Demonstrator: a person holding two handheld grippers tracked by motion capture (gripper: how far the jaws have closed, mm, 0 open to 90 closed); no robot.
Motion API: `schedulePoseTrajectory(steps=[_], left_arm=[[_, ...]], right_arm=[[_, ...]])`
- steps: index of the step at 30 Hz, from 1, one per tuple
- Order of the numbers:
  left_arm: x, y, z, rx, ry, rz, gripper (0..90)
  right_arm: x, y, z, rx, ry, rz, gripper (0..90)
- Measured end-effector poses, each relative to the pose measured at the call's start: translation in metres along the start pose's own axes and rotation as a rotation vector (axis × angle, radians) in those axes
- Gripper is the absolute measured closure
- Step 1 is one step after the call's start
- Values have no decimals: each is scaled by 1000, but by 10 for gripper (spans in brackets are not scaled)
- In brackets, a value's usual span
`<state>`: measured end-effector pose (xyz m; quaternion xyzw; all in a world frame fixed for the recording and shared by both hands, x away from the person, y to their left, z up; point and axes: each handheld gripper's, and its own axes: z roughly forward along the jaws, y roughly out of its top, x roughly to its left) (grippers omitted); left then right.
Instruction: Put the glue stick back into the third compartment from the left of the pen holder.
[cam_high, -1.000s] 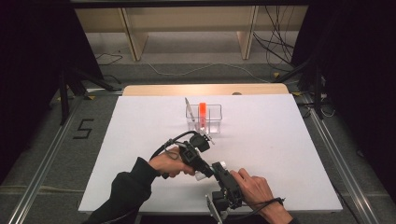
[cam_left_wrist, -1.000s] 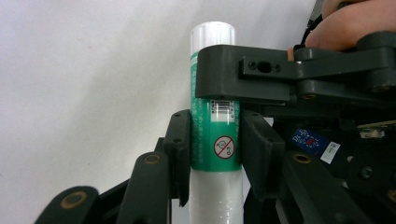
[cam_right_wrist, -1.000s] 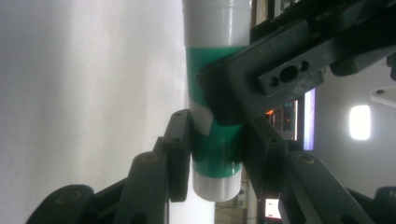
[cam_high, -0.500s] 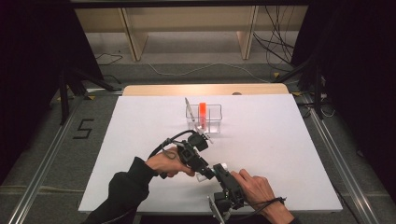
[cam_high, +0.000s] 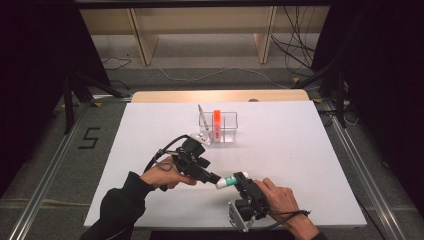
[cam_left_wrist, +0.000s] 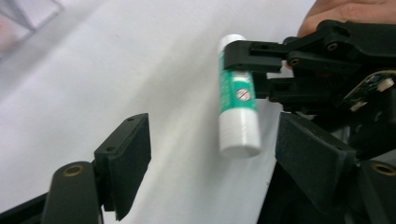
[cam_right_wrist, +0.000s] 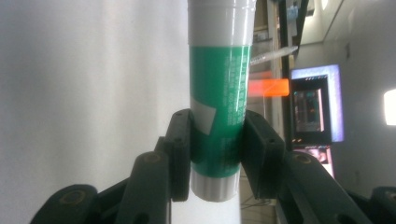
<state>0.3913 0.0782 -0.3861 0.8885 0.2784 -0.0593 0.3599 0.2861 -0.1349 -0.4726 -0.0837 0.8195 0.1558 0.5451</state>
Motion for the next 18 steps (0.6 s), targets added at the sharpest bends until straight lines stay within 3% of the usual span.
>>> schedulePoseTrajectory(steps=[8,11,18], left_arm=[[5,-19,-15,-160,72,11,229],[6,-26,-19,-211,116,16,217],[10,-47,-26,-330,201,3,196]], right_arm=[[-18,-13,5,-4,39,207,664],[-27,-20,9,-15,57,290,664],[-49,-35,18,-31,114,584,664]])
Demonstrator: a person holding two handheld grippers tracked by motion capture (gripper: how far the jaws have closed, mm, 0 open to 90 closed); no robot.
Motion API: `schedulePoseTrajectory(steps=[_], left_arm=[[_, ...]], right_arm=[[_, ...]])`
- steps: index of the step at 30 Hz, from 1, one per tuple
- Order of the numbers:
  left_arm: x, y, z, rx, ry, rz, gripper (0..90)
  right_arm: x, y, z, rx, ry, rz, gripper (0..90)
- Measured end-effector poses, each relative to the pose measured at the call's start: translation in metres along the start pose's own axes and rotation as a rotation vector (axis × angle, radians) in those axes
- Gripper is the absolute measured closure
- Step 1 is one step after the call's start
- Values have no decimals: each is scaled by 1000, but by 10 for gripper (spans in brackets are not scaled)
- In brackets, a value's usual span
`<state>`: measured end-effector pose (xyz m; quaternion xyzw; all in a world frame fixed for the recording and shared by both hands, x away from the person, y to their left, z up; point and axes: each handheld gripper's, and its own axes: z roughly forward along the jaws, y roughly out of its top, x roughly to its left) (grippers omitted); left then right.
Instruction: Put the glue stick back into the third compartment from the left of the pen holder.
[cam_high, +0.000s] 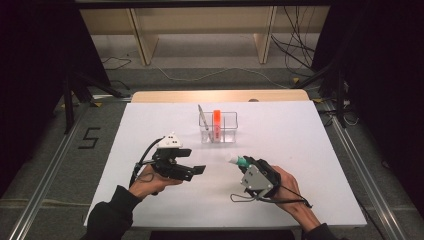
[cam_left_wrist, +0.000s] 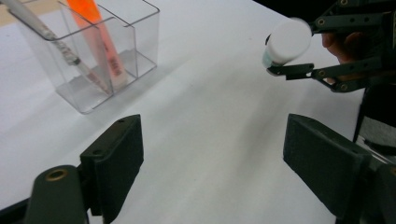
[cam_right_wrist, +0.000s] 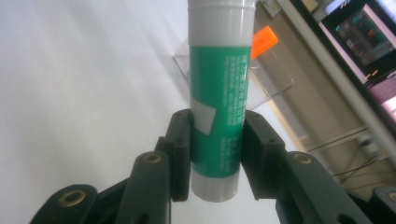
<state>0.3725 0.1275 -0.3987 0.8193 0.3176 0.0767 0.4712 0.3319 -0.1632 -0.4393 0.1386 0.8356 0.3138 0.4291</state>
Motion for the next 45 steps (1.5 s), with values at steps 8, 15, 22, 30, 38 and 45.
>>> schedulePoseTrajectory(steps=[8,15,22,30,38,45], left_arm=[[-2,-16,-9,-97,74,33,161],[2,-27,-16,-165,143,27,157],[2,-33,-20,-182,184,36,157],[0,-37,-23,-200,189,33,157],[3,-39,-27,-212,194,19,157],[7,-42,-28,-208,195,11,157]], right_arm=[[-31,1,11,-48,75,283,664],[-53,1,23,-87,118,486,664],[-68,8,37,-115,126,590,664],[-84,17,56,-126,112,658,664],[-96,22,80,-122,108,721,664],[-102,27,98,-116,107,761,664]])
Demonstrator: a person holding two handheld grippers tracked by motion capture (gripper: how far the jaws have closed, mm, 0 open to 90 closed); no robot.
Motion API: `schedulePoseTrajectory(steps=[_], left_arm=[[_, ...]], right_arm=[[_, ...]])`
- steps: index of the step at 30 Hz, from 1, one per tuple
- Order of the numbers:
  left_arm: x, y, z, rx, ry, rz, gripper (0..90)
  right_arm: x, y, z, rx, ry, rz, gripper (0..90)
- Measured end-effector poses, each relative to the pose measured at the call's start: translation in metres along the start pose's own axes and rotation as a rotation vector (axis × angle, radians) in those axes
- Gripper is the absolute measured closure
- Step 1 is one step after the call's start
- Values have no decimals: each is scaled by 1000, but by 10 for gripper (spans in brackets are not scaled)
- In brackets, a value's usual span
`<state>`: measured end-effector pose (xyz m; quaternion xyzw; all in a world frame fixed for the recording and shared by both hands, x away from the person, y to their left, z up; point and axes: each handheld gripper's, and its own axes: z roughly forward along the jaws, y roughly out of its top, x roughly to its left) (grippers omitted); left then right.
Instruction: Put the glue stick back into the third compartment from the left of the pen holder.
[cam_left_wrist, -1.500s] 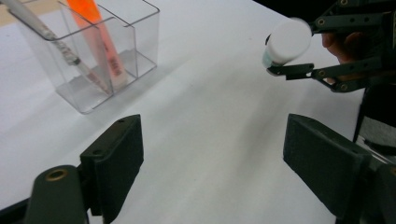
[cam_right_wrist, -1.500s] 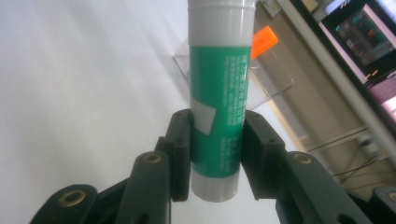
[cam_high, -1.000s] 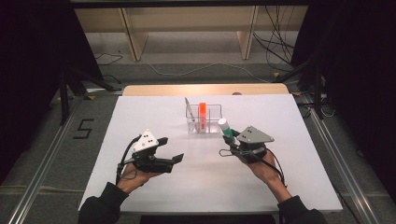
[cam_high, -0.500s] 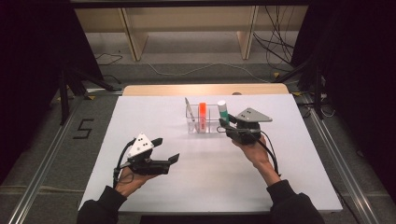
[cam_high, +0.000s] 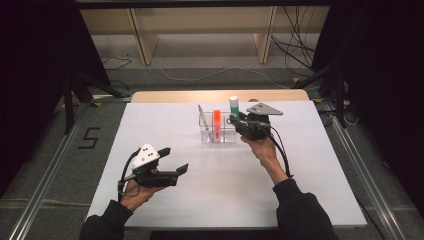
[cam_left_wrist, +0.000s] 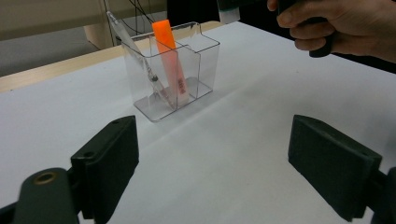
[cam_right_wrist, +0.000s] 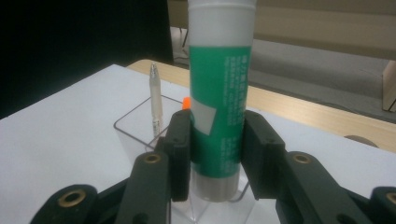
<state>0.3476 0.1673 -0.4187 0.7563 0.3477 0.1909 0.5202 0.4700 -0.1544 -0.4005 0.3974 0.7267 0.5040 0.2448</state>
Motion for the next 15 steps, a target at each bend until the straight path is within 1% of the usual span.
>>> schedulePoseTrajectory(steps=[1,3,6,8,10,11,13,15], left_arm=[[0,0,0,5,1,1,157],[1,0,0,8,6,1,157],[2,-1,0,-6,14,-8,157],[3,-1,-1,-6,21,-7,157],[4,-1,-1,-9,23,-16,157],[5,-1,-1,-10,24,-18,157],[4,-1,-1,-11,24,-19,157],[3,-1,-1,-11,26,-17,157]], right_arm=[[0,1,2,3,0,7,664],[1,1,8,10,-7,3,664],[0,1,15,20,-13,9,663],[0,0,19,26,-19,16,663],[0,-2,22,32,-27,13,663],[0,-2,24,37,-33,19,664],[-1,-3,26,33,-27,33,663],[-1,-4,29,38,-33,36,663]])
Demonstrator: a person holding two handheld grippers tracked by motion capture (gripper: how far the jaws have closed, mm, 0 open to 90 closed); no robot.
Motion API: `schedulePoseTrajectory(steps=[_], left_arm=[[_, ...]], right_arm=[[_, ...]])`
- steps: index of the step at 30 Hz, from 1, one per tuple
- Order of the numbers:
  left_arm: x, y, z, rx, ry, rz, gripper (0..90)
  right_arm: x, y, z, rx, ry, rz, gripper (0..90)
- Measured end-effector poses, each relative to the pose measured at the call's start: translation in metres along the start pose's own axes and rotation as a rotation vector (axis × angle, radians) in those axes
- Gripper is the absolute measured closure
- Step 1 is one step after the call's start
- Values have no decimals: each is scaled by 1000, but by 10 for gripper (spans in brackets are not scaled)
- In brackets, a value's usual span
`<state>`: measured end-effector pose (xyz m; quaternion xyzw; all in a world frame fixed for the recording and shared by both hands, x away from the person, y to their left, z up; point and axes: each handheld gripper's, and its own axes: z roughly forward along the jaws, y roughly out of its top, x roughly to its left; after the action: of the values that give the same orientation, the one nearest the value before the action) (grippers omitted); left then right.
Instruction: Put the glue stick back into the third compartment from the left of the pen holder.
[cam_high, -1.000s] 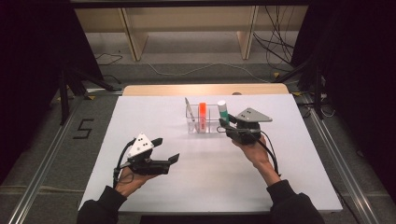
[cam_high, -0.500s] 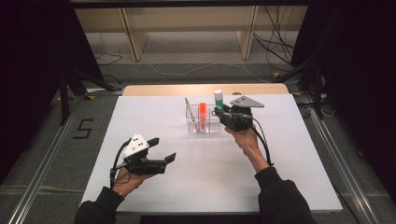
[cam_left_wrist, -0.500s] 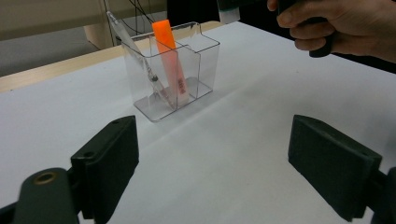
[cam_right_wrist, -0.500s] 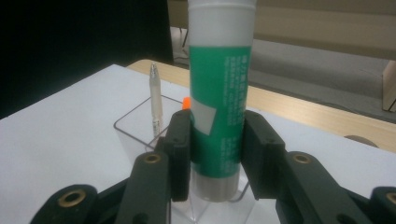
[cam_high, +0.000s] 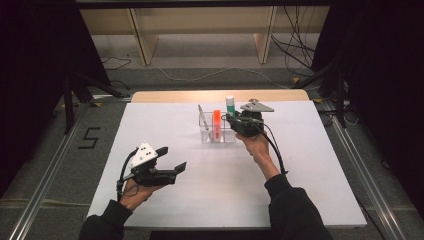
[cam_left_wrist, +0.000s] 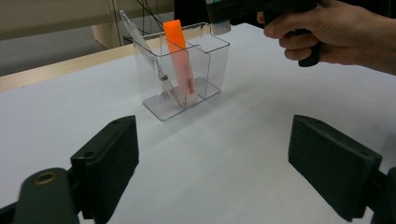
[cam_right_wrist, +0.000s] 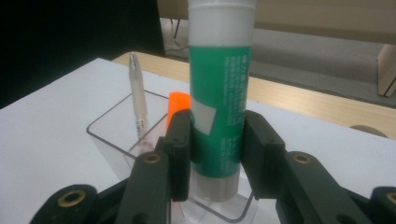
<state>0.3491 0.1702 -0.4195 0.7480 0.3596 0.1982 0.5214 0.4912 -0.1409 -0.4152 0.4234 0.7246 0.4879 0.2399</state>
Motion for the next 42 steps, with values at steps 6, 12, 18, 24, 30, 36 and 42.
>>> schedulePoseTrajectory(steps=[6,12,18,24,30,36,42], left_arm=[[0,0,0,4,4,5,157],[-2,-1,1,3,-2,4,157],[-2,-1,1,8,-7,2,158],[-2,0,1,15,-10,6,158],[-2,0,1,8,-15,-1,158],[-3,0,1,11,-20,1,159],[-3,0,1,12,-22,-7,159]], right_arm=[[2,-2,7,14,-19,-2,662],[2,-4,13,16,-31,2,662],[2,-7,18,22,-50,-2,661],[4,-10,22,30,-57,-10,659],[4,-13,25,42,-68,-9,658],[6,-12,24,32,-76,-17,566],[2,-2,9,-19,-64,-11,429]])
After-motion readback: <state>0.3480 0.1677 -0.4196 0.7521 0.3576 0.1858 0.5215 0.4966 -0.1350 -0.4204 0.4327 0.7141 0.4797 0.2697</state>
